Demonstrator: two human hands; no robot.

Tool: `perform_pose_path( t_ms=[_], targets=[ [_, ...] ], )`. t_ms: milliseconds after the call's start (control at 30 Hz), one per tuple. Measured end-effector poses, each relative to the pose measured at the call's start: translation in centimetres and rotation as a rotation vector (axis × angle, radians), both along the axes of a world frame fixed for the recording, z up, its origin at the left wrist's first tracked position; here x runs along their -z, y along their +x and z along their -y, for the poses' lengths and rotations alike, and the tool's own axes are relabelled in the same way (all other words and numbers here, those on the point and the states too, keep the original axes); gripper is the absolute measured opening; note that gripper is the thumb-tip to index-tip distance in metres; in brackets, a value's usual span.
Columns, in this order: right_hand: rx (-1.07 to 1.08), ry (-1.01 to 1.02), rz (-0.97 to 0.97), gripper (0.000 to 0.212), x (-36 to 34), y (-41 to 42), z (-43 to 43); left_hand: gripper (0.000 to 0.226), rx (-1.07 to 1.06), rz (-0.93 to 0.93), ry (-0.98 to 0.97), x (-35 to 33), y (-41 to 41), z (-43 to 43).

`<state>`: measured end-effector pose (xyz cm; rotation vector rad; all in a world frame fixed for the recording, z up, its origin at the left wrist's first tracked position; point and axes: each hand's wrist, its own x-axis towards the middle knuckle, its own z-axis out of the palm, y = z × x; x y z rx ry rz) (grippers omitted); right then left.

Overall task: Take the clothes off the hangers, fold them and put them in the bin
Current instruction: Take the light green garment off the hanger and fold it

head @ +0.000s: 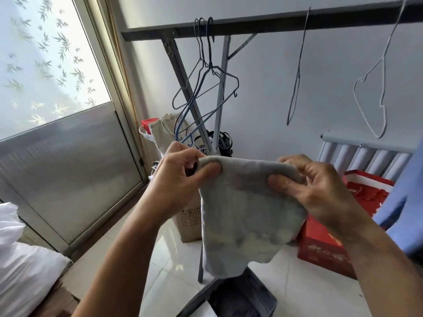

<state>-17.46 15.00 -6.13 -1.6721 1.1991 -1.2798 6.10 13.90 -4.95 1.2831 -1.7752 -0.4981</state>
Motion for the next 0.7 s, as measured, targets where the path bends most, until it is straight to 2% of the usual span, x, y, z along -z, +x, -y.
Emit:
perform_pose_path(
  t_ms=[67,133,233,333,433,467,533,600,700],
  targets=[
    [-0.092,0.037,0.128,0.027,-0.4,-0.3,0.3,0.025,0.14,-0.332,0.097,-0.4,-0.6,0.2],
    [-0.139,0.082,0.245,0.027,-0.5,0.2,0.6,0.032,0.168,-0.484,0.129,-0.1,-1.5,0.7],
    [-0.167,0.15,0.44,0.026,-0.6,0.7,1.3,0.029,0.077,-0.513,0.078,0.4,-2.4,2.2],
    [-0.272,0.272,0.599,0.039,0.2,-0.1,1.2,0.04,0.048,-0.508,0.062,0.5,-2.7,3.2],
    [-0.367,0.392,0.607,0.063,1.6,-0.3,0.4,0.055,0.068,-0.478,0.062,0.2,-3.2,3.5],
    [-0.351,0.412,0.575,0.065,1.9,-0.2,0.3,0.057,0.066,-0.457,0.053,0.2,-3.3,3.6],
    [-0.259,0.442,0.551,0.045,1.9,0.1,0.3,0.063,0.036,-0.451,0.061,0.5,-3.2,3.8],
    [-0.155,0.449,0.615,0.025,1.2,0.4,0.5,0.077,0.067,-0.531,0.174,1.2,-3.0,3.6],
    [-0.081,0.444,0.681,0.025,0.3,0.3,0.8,0.078,0.128,-0.608,0.429,3.4,-3.5,2.3]
  ],
)
